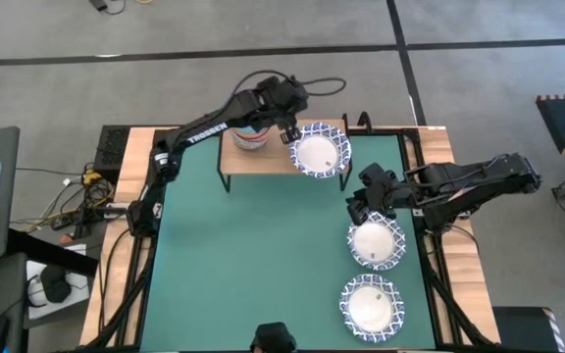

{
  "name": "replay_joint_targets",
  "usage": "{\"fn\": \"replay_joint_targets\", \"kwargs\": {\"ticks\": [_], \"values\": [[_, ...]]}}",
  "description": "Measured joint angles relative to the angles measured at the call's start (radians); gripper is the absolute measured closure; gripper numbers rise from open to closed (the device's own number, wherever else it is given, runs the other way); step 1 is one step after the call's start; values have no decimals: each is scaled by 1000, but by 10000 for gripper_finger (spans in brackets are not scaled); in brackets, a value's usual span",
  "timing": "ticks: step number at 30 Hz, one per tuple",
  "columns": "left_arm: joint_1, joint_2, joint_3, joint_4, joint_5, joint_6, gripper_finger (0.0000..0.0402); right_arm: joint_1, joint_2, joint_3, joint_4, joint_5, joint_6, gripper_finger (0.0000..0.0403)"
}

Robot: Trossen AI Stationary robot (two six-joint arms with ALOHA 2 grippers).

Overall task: Place and stack bowls onto a shelf
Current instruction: Stack the white bowl on top of the white bowl on the shelf

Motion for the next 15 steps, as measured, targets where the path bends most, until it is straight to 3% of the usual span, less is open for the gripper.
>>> {"fn": "replay_joint_targets", "kwargs": {"ticks": [15], "values": [[-77, -127, 0, 57, 115, -116, 272, -353, 176, -47, 249, -82, -366, 216]]}}
